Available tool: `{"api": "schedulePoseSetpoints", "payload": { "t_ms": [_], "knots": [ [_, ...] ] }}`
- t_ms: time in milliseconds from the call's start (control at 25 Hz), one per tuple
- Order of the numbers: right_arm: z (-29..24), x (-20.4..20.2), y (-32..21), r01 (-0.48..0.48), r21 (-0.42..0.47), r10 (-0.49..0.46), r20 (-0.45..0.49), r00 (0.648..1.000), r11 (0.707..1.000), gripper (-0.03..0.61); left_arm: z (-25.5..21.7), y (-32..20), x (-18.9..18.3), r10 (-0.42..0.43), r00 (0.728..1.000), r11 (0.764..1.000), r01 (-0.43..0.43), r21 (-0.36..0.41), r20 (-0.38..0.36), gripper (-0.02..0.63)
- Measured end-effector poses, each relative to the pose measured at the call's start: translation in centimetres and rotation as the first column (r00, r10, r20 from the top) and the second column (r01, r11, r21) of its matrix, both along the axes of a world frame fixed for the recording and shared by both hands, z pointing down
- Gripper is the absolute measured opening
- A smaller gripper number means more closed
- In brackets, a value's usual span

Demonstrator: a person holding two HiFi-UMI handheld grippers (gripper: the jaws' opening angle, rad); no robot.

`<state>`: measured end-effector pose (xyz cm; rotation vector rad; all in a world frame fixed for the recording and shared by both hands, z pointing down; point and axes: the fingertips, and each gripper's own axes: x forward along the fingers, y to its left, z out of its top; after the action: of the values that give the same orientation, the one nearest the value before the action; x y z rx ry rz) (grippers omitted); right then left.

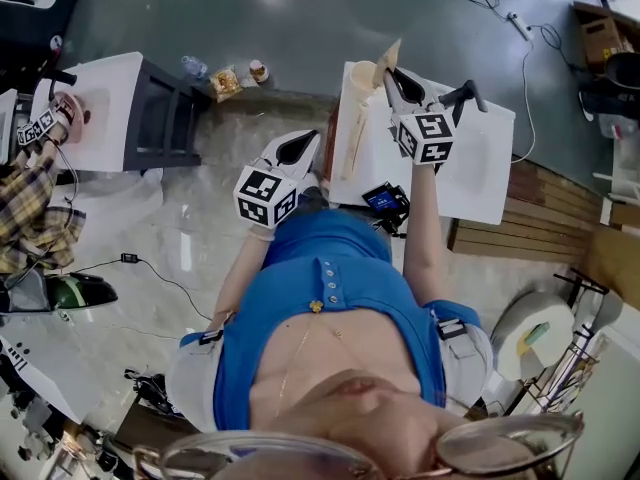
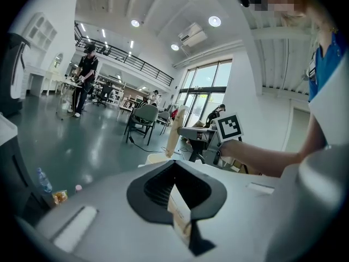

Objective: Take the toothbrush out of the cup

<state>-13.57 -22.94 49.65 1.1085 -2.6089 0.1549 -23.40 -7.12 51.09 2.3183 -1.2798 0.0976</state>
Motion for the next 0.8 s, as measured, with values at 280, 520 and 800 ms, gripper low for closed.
{"api": "schedulePoseSetpoints", "payload": {
  "t_ms": [280,520,800],
  "knots": [
    [-1.8,2.6,2.1,-0.032,-0.024,0.035,0.130,0.991,0.999,0.025,0.3,0.3,2.4,0.081,0.997,0.997,-0.081,0.001,-0.003,0.000],
    [-1.7,5.3,3.9,-0.063,-0.058,0.071,0.135,0.988,0.996,0.021,0.2,0.1,4.8,0.148,0.989,0.989,-0.149,0.002,0.006,0.002],
    [-1.4,9.8,5.1,-0.094,-0.095,0.108,0.153,0.982,0.991,0.018,-0.3,-0.4,8.7,0.182,0.983,0.983,-0.183,0.000,0.019,0.002]
  ]
}}
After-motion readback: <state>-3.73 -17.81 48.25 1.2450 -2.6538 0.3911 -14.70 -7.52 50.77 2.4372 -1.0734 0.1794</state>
